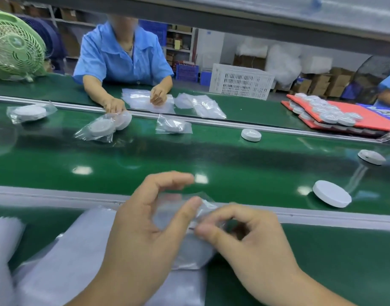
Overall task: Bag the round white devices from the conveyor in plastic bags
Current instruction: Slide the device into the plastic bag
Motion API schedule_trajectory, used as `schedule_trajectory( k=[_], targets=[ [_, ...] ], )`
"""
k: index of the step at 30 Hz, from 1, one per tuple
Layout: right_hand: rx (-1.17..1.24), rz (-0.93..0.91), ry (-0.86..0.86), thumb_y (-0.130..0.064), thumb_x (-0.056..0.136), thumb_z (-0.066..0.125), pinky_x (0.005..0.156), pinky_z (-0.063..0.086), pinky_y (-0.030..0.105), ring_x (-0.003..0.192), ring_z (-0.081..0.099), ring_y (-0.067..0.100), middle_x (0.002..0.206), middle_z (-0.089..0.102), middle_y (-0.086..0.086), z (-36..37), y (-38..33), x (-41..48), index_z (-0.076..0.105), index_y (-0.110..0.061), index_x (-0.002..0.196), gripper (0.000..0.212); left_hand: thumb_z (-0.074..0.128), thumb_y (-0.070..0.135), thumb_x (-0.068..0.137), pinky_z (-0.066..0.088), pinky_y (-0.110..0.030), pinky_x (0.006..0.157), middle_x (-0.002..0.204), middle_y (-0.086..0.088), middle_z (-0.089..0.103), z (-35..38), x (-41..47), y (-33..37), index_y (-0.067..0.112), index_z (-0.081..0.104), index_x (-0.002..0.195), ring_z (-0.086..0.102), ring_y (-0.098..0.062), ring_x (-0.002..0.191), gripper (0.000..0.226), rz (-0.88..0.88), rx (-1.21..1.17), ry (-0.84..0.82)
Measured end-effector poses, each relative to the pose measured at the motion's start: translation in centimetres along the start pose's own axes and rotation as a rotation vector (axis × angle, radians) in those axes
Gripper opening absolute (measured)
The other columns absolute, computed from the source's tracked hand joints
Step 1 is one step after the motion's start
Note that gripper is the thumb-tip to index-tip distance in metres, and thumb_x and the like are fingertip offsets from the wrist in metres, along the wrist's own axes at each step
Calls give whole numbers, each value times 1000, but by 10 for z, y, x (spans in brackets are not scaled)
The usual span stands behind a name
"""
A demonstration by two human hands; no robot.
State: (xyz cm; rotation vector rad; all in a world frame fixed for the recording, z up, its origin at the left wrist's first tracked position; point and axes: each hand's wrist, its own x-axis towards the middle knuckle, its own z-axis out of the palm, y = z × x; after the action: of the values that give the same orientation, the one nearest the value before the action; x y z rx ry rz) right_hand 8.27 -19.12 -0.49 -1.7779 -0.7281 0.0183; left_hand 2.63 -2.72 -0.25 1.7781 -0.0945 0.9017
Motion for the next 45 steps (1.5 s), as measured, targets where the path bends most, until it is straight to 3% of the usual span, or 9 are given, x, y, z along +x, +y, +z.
schedule_trajectory(
  k=[8, 15, 18, 22, 25, 28, 31, 38, 45],
  targets=[
    [-302, 11, 498, -24, 89, 79, 65, 45, 10, 70, 63, 1, 76, 72, -22, -46, 34, 154, 74, -35, 78, 16, 73, 35, 81, 40, -25, 51, 93, 9, 44, -13, 3, -11, 29, 45, 83, 44, -10, 65, 29, 466, 495, -151],
    [-718, 312, -142, -52, 109, 25, 56, 42, 25, 69, 58, 15, 104, 69, 9, -22, 73, 216, 58, -21, 138, 54, 56, 66, 76, 52, -21, 58, 76, 27, 63, -10, -3, -38, 44, 71, 74, 63, -1, 74, 27, 380, 785, -616],
    [-631, 223, -122, -61, 104, 29, 76, 45, 31, 90, 64, 19, 113, 72, 6, -27, 76, 193, 61, -30, 133, 53, 51, 66, 80, 54, -22, 59, 79, 32, 66, -11, -2, -38, 49, 76, 75, 64, 2, 75, 31, 349, 754, -639],
    [-1093, 267, 3, -79, 94, 21, 105, 45, 48, 129, 55, 28, 138, 64, -2, -90, 90, 146, 54, -46, 138, 64, 62, 62, 73, 55, -20, 59, 83, 35, 69, -11, -2, -34, 52, 76, 76, 66, 4, 75, 18, 328, 765, -651],
    [-1359, 447, 21, -94, 80, 18, 113, 35, 55, 148, 33, 28, 159, 41, -1, -157, 99, 97, 38, -52, 147, 82, 66, 54, 70, 56, -23, 57, 82, 32, 69, -11, -4, -33, 49, 76, 72, 66, 4, 75, 11, 301, 763, -645],
    [-1203, 561, -40, -87, 78, 39, 105, 45, 49, 136, 49, 26, 154, 45, -5, -201, 106, 49, 38, -46, 150, 83, 61, 48, 76, 56, -23, 61, 80, 30, 68, -12, -6, -34, 40, 74, 68, 63, 5, 76, 18, 241, 775, -631],
    [-1152, 426, 54, -57, 90, 48, 85, 50, 41, 108, 58, 20, 122, 57, -12, -212, 111, 25, 56, -40, 141, 55, 60, 47, 80, 55, -19, 71, 88, 35, 67, -14, -8, -33, 40, 74, 73, 60, 11, 83, 18, 166, 727, -608],
    [-1144, 124, 106, -35, 101, 60, 91, 50, 40, 116, 61, 24, 131, 64, -7, -176, 101, 39, 67, -23, 131, 33, 50, 56, 82, 48, -7, 78, 97, 47, 61, -14, -8, -23, 47, 74, 86, 55, 22, 96, 26, 19, 641, -478],
    [-1069, -732, -15, -20, 102, 61, 79, 40, 33, 102, 60, 19, 126, 67, -9, -94, 50, 13, 69, -28, 126, 26, 61, 49, 85, 55, -25, 84, 95, 51, 59, -18, -1, -23, 50, 74, 88, 58, 18, 98, 13, -119, 549, -323]
  ],
)
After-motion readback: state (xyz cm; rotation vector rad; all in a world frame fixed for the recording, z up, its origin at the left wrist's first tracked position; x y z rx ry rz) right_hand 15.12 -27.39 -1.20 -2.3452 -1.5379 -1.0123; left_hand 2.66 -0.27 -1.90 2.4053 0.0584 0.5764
